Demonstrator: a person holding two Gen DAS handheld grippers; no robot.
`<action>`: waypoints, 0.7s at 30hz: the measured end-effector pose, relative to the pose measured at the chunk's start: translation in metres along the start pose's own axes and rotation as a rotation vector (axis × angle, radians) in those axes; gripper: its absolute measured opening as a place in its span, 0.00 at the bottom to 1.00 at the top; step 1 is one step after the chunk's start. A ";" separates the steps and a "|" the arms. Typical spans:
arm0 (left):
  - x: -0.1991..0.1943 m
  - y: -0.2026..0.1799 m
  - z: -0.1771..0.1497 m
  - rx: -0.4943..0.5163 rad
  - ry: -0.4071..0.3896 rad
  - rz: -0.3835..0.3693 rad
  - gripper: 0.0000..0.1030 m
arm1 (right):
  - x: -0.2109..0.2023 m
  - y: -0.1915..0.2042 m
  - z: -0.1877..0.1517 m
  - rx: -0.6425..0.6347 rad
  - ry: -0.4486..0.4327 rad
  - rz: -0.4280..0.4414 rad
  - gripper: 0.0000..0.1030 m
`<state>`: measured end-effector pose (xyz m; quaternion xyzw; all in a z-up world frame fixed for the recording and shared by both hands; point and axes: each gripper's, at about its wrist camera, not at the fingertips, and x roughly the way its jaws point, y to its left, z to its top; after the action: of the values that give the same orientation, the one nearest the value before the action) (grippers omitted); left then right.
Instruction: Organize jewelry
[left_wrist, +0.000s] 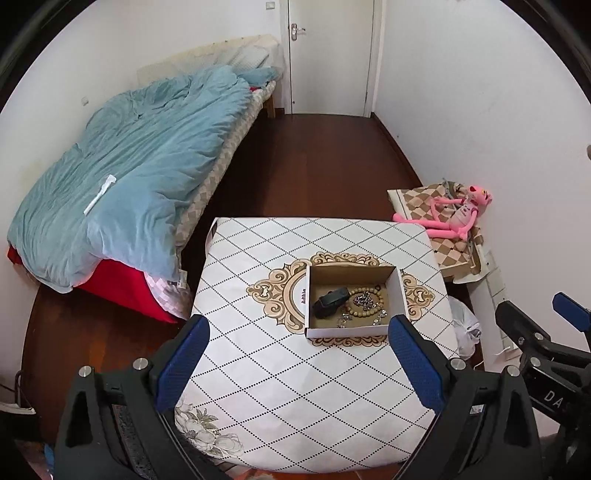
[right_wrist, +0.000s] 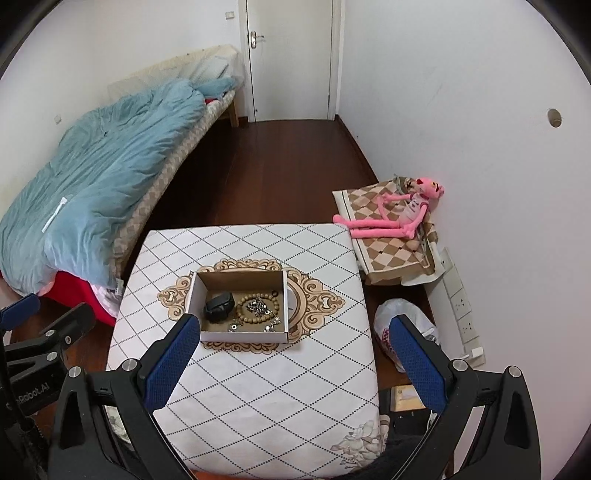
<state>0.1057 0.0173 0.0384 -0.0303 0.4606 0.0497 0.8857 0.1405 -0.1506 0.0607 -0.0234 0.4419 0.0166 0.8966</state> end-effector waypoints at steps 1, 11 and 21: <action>0.003 -0.001 0.001 -0.001 0.004 -0.002 0.96 | 0.002 0.000 0.000 0.000 0.005 0.001 1.00; 0.009 -0.003 0.002 0.010 0.017 0.001 0.96 | 0.012 -0.002 -0.001 -0.012 0.032 -0.018 1.00; 0.010 0.002 0.000 0.006 0.018 0.004 0.96 | 0.012 0.002 0.000 -0.026 0.032 -0.015 1.00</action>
<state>0.1112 0.0198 0.0297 -0.0270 0.4688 0.0498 0.8815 0.1475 -0.1490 0.0507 -0.0385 0.4557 0.0154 0.8892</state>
